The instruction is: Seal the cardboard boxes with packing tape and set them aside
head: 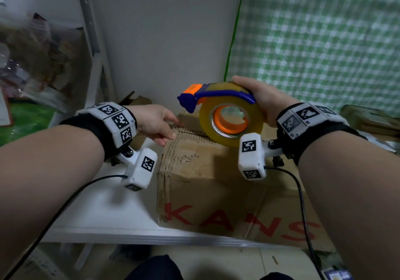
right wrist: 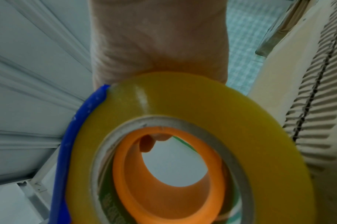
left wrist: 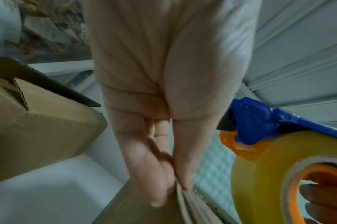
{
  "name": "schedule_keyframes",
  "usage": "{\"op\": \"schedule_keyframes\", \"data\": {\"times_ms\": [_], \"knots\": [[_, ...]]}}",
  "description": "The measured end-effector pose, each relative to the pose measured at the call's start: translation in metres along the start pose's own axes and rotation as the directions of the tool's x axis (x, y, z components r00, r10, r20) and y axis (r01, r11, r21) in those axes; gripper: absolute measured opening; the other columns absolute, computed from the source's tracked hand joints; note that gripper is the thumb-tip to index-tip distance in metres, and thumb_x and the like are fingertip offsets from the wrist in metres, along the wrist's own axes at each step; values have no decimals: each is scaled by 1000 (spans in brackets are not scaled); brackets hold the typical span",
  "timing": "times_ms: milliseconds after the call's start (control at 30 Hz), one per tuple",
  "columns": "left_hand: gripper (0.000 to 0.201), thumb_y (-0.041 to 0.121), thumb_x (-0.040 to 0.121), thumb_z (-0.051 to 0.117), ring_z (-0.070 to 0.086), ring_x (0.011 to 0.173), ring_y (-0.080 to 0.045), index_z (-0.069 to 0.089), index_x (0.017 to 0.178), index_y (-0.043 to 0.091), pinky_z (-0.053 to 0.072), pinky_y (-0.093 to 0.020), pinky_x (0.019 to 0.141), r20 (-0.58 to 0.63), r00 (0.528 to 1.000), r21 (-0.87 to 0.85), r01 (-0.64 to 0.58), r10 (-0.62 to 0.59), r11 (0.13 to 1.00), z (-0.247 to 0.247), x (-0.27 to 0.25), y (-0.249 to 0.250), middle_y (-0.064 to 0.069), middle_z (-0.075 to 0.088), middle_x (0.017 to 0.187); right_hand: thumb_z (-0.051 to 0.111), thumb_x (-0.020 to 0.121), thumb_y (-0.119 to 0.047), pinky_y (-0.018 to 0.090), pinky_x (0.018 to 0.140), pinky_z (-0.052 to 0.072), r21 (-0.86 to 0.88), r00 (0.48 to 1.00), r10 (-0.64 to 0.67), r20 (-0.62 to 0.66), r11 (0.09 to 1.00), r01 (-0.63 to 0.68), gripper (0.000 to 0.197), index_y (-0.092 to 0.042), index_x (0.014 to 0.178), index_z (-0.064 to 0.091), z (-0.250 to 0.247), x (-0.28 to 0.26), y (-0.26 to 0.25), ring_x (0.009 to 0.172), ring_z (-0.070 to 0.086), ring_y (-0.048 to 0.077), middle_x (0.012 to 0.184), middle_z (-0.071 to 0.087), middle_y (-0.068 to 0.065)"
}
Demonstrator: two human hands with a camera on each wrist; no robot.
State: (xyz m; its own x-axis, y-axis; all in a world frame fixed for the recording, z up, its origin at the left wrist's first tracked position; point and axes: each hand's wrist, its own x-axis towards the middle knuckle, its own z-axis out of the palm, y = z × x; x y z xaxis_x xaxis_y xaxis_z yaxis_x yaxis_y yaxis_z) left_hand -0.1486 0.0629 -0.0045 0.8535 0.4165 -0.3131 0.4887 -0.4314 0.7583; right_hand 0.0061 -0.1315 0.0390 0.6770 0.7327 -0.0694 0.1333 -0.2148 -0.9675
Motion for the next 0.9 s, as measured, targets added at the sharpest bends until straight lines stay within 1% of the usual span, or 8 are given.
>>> {"op": "schedule_keyframes", "data": {"times_ms": [67,100,200,367,467,633,800,900], "knots": [[23,6,92,56,57,60,-10,58,112,19,53,-20,55,-6,1000,-6,14,-14,1000,-5,-4,3,-4,61,73,60,84,-55,24,51,51,1,1000,-8,-5,1000,8,38,-18,78,68,0,0,0,53,63,16,66,68,2],[14,12,95,52,54,59,-10,60,106,14,50,-19,53,-45,999,-45,7,-9,999,-9,-5,5,-4,58,74,60,85,-54,24,50,51,6,1000,-12,-2,1000,12,37,-18,77,67,0,0,0,52,63,15,64,67,1],[29,26,100,43,58,62,-15,60,107,4,53,-21,54,-205,977,-364,-24,-55,931,-18,-4,10,-8,60,77,57,88,-51,21,47,50,21,1000,-30,0,999,30,36,-18,74,65,-1,0,3,48,60,13,59,64,0],[42,35,101,38,71,67,-30,56,102,-3,59,-36,60,-88,988,-662,36,-125,749,-9,-4,21,-25,66,93,57,87,-51,21,47,50,19,999,-36,-5,999,36,36,-18,74,64,-3,-1,3,48,60,13,59,64,0],[33,33,99,44,70,62,-25,58,93,3,59,-31,56,-58,994,-726,25,-98,687,0,-2,24,-19,71,80,58,86,-52,21,48,50,18,999,-29,-14,999,30,35,-18,77,65,-2,-1,3,50,61,14,61,65,1],[17,15,94,52,60,42,-12,57,81,5,53,-19,48,-142,985,-799,-57,-96,598,14,-1,32,-7,65,54,61,82,-56,26,54,51,12,1000,-17,-13,1000,17,40,-17,87,67,-3,-1,4,57,64,19,69,68,4],[24,8,96,46,50,31,-8,53,74,3,46,-14,40,-188,969,-801,-58,-159,595,17,-2,34,-3,54,40,62,80,-58,31,65,56,-2,1000,-23,-7,1000,23,43,-16,91,69,-3,-2,4,64,66,21,75,70,5],[23,6,95,45,48,30,-6,52,73,4,45,-13,39,-218,959,-777,-59,-180,626,17,-3,34,-2,52,39,64,80,-56,30,63,56,7,1000,-25,-18,1000,25,41,-16,91,69,-1,-4,2,64,67,20,75,71,6]]}}
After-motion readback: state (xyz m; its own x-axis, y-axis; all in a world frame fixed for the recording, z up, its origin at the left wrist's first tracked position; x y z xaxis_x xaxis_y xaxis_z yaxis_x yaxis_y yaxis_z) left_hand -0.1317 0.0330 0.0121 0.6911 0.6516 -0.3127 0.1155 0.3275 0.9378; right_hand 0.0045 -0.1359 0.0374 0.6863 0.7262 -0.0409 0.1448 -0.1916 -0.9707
